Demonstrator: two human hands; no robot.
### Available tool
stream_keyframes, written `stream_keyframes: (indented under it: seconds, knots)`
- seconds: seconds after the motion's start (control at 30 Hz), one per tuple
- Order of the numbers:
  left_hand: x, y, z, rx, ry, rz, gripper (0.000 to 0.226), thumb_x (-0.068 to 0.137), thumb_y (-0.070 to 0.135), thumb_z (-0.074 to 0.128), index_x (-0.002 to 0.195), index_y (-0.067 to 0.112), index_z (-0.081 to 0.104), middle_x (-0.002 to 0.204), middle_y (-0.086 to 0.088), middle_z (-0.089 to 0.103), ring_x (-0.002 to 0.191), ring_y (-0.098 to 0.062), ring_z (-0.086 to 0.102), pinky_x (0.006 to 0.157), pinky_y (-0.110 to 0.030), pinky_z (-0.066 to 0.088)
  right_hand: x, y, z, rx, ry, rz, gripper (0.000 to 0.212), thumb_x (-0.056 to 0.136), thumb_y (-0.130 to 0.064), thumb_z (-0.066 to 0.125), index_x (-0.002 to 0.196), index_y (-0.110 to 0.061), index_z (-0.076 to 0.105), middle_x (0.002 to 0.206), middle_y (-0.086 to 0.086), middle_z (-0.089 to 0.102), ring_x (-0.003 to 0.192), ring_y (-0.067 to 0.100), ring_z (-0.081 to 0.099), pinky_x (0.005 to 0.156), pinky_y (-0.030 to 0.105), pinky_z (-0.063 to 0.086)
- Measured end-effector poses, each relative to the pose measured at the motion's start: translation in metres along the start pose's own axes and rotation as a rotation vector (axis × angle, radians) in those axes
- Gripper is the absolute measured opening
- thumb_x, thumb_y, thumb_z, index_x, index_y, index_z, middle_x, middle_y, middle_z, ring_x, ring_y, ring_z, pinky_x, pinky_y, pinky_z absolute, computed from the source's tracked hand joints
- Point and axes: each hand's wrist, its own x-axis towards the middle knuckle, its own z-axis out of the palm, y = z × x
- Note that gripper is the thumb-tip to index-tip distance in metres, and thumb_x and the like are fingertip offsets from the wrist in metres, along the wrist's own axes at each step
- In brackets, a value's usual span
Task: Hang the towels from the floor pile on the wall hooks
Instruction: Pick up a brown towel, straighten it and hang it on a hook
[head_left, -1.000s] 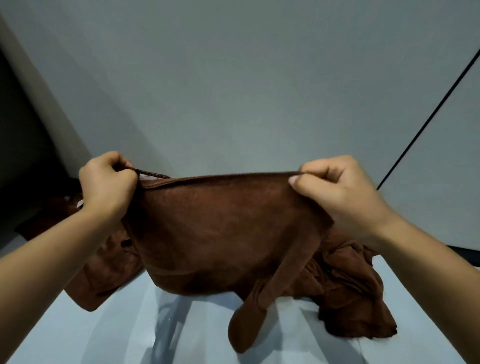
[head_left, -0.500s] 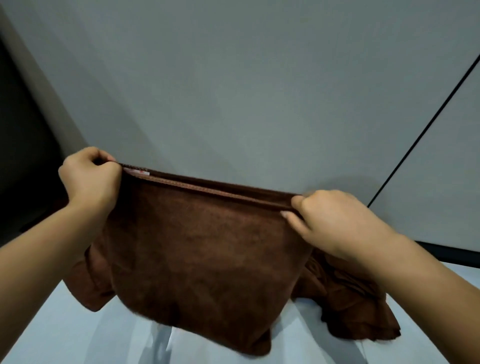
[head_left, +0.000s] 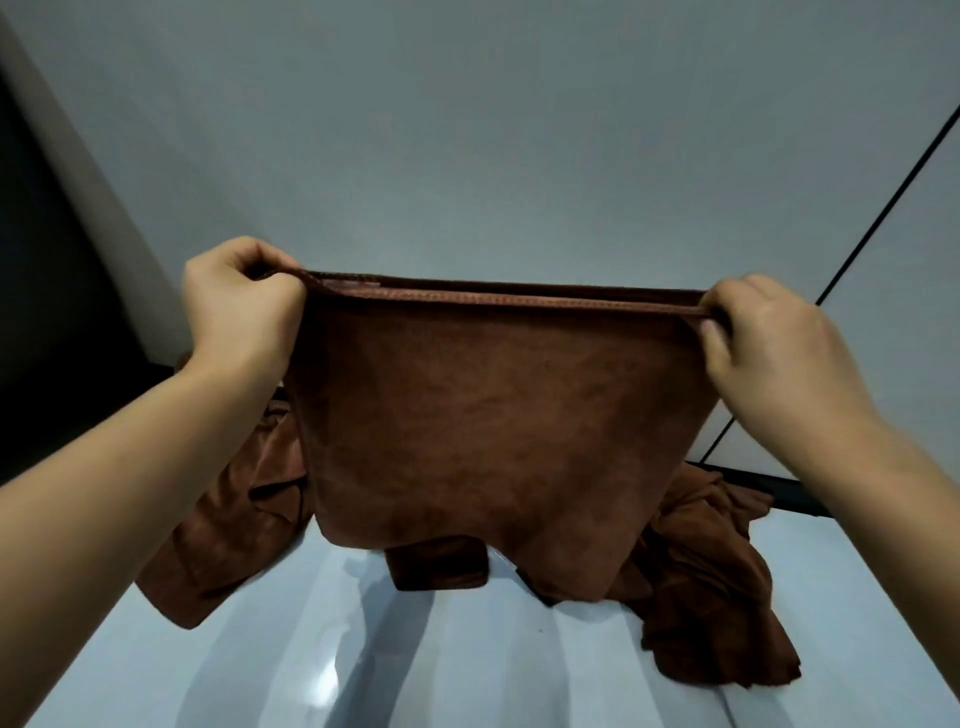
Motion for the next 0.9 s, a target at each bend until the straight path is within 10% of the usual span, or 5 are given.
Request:
stream_keyframes:
  seconds: [0.3,0.53,0.9]
  knots:
    - [-0.006,0.011,0.006,-0.07,-0.031,0.012,0.036,0.068,-0.012,0.04,0.056,0.02,0.051,0.037,0.013,0.048,0.042,0.001,0.042,0.04,-0.01,0.033,-0.002,0.003,-0.004,-0.059,-0.029,0.121,0.038,0.093,-0.006,0.048,0.13,-0.001,0.044,0.119,0.023,0.053,0.11,0.041,0.048,0.083,0.044,0.042]
    - [-0.008,0.012,0.004,-0.069,-0.008,0.0,0.036,0.068,-0.011,0.039,0.056,0.02,0.052,0.046,0.01,0.05,0.043,0.003,0.044,0.043,-0.01,0.035,0.0,0.004,0.005,-0.127,0.012,0.079,0.013,0.089,0.002,0.05,0.096,0.008,0.059,0.093,0.024,0.05,0.09,0.041,0.048,0.067,0.041,0.037]
    - [-0.005,0.009,0.0,-0.045,0.025,-0.011,0.035,0.068,-0.01,0.038,0.057,0.02,0.051,0.054,0.002,0.049,0.05,-0.007,0.043,0.044,-0.016,0.035,-0.009,0.004,0.01,-0.11,-0.021,0.123,0.015,0.095,-0.017,0.044,0.101,-0.004,0.05,0.091,0.019,0.06,0.091,0.037,0.053,0.094,0.045,0.027]
